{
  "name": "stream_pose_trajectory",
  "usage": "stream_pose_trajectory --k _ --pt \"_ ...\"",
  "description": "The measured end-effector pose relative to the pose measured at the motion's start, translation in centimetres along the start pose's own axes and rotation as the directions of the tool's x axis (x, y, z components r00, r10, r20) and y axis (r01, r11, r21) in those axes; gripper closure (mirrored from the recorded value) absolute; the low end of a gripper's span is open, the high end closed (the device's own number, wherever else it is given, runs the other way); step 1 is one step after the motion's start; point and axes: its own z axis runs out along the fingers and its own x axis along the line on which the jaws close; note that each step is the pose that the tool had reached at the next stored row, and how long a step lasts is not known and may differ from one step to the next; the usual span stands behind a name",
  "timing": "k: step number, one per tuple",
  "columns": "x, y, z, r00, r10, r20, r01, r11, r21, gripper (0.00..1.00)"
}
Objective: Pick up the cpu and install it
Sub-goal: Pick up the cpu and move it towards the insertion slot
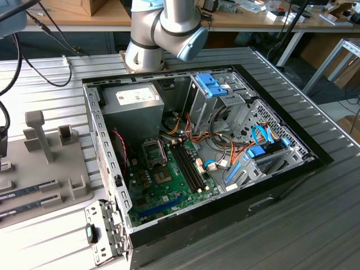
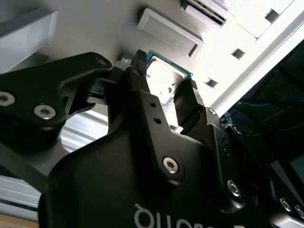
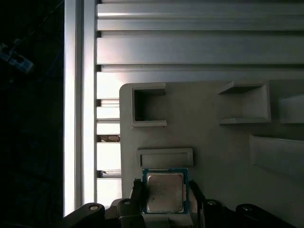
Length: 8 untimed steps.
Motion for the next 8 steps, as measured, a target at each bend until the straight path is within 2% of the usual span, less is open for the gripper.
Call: stream_pose_trajectory --k 8 --pt "-0.01 0.01 -0.36 1.0000 0.000 0.0000 0.000 1.0000 0.0000 0.53"
